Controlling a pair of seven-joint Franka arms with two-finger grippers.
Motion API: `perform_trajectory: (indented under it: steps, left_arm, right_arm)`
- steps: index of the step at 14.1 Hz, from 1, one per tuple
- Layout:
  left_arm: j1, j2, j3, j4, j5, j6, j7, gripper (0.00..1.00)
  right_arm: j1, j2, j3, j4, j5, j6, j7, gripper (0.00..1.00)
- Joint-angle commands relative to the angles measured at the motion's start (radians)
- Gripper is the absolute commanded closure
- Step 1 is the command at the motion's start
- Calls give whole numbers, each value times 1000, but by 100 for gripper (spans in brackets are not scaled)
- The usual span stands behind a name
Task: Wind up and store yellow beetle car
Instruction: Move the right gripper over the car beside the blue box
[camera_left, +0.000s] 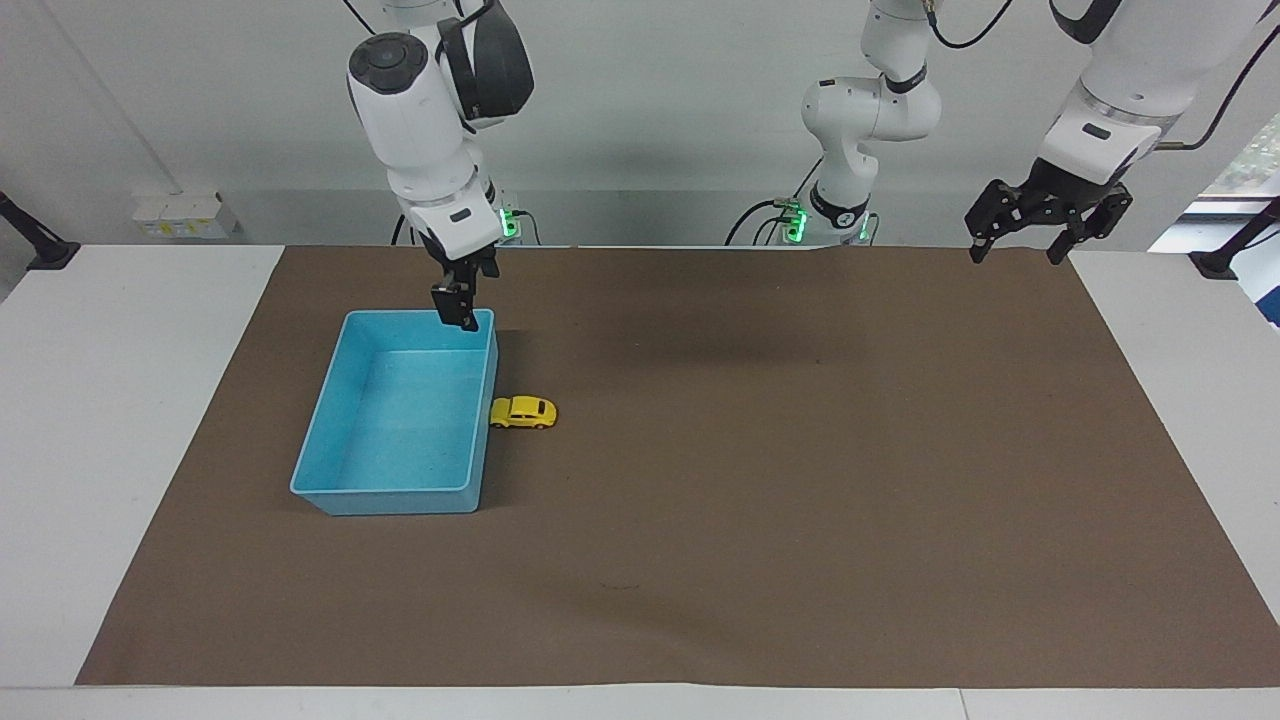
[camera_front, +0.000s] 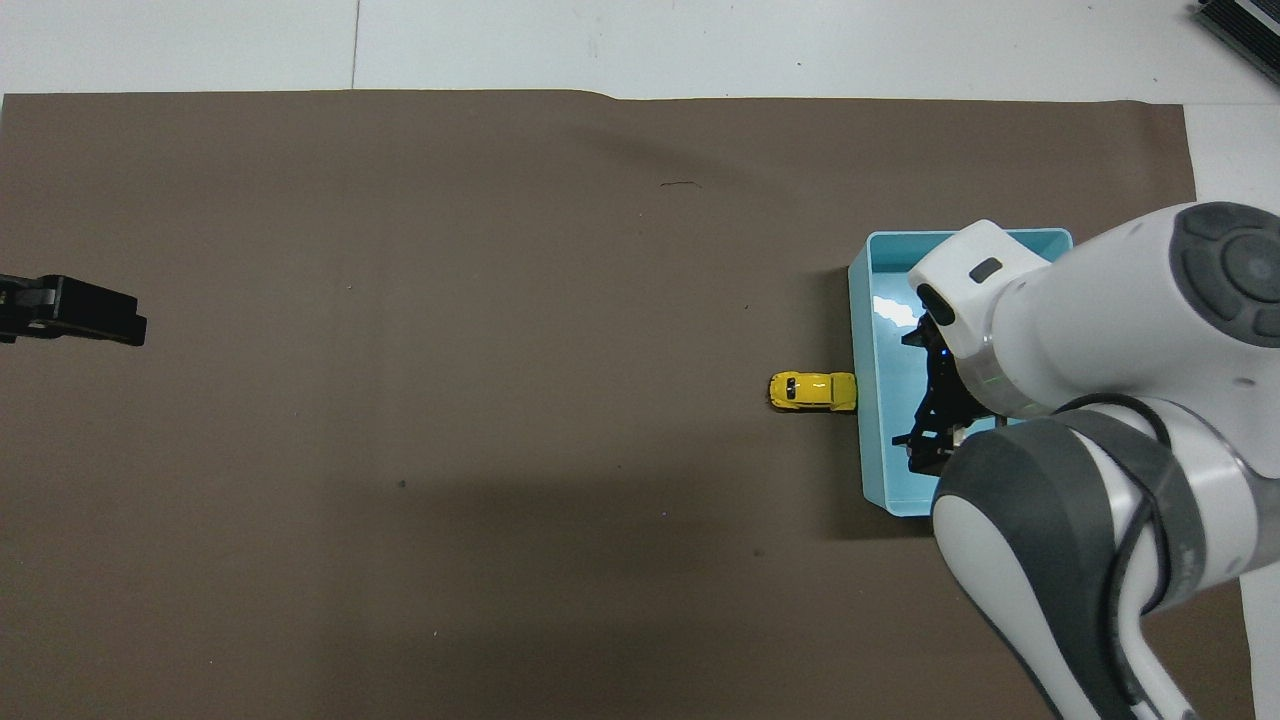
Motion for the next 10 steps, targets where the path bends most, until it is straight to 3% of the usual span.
perform_trajectory:
  steps: [1,4,10]
  left_arm:
    - [18,-11,-12,-5,-6,-14,9,0]
    - [19,-11,-12,-7,-6,-14,9,0]
    - [18,-11,-12,-5,-6,-14,9,0]
  right_arm:
    - [-1,35,-3,-26,-12,59,-83,0]
    - [1,26,-3,-112,-13,157,-113,0]
    - [4,64,-2,-166,-22,271,-117,0]
